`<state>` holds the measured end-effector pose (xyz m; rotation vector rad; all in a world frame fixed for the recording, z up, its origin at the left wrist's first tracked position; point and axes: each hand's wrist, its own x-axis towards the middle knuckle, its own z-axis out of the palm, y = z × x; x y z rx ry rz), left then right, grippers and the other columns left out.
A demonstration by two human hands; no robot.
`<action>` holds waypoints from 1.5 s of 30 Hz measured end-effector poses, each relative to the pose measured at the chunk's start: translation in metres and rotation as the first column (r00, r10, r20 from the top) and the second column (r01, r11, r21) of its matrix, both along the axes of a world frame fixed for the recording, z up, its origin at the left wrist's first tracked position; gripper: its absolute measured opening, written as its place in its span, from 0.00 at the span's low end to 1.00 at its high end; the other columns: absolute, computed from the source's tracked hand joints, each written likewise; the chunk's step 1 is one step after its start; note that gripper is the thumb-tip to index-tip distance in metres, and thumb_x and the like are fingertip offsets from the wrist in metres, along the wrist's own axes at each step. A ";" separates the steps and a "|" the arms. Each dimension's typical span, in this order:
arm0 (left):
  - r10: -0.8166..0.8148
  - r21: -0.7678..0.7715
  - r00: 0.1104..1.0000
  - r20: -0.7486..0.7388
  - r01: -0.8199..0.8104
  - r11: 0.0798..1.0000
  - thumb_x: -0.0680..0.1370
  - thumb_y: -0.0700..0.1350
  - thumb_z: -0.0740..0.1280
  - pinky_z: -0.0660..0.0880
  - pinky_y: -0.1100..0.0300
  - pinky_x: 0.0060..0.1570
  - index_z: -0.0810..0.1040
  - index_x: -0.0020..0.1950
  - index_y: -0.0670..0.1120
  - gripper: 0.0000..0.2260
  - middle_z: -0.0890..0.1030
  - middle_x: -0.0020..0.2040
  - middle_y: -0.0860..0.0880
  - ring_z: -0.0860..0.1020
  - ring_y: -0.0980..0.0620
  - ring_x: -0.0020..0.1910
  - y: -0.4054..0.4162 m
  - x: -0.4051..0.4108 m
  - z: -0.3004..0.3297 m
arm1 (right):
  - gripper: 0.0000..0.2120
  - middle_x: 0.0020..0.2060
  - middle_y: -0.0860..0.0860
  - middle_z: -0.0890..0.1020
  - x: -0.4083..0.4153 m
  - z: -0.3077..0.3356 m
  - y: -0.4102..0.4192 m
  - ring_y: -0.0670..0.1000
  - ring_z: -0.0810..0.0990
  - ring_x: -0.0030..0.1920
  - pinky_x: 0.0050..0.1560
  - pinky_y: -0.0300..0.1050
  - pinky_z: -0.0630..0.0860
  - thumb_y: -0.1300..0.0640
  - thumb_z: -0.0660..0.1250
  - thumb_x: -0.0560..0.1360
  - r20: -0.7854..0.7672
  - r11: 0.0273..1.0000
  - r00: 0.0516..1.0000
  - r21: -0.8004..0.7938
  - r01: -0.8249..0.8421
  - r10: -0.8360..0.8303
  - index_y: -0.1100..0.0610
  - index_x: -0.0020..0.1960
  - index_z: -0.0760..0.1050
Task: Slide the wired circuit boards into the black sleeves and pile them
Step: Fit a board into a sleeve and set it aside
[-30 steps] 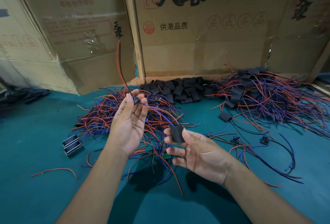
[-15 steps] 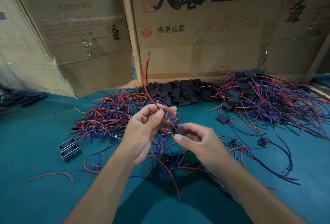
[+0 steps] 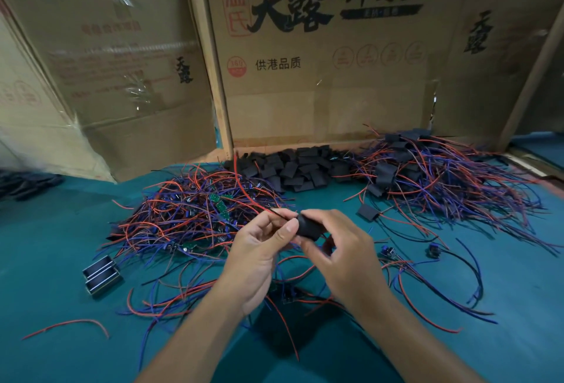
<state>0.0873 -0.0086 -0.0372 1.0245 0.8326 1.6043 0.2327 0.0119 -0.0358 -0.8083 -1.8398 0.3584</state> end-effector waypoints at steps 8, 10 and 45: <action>0.002 -0.017 1.000 -0.029 -0.002 1.000 0.72 0.42 0.71 0.74 0.63 0.40 0.81 0.50 0.40 0.09 0.76 0.41 0.41 0.74 0.52 0.36 0.000 -0.008 0.004 | 0.16 0.47 0.49 0.80 0.006 0.003 0.004 0.43 0.73 0.47 0.51 0.32 0.69 0.60 0.76 0.71 0.097 0.998 0.995 0.067 -0.020 0.014 0.59 0.58 0.79; 0.000 -0.017 0.999 -0.043 -0.001 1.000 0.72 0.41 0.71 0.75 0.63 0.41 0.78 0.49 0.40 0.09 0.76 0.39 0.41 0.74 0.52 0.35 0.000 -0.011 0.004 | 0.16 0.48 0.49 0.80 0.007 0.001 0.006 0.45 0.75 0.47 0.51 0.37 0.72 0.59 0.75 0.72 0.114 0.996 0.993 0.083 -0.034 0.025 0.59 0.58 0.79; -0.324 -0.426 0.946 0.029 0.305 0.852 0.73 0.44 0.68 0.63 0.65 0.26 0.74 0.36 0.45 0.07 0.67 0.27 0.50 0.62 0.56 0.25 -0.008 -0.016 0.008 | 0.16 0.44 0.48 0.83 0.009 0.000 0.005 0.55 0.80 0.44 0.47 0.51 0.78 0.50 0.66 0.72 0.335 0.986 0.942 0.162 -0.030 -0.026 0.57 0.56 0.81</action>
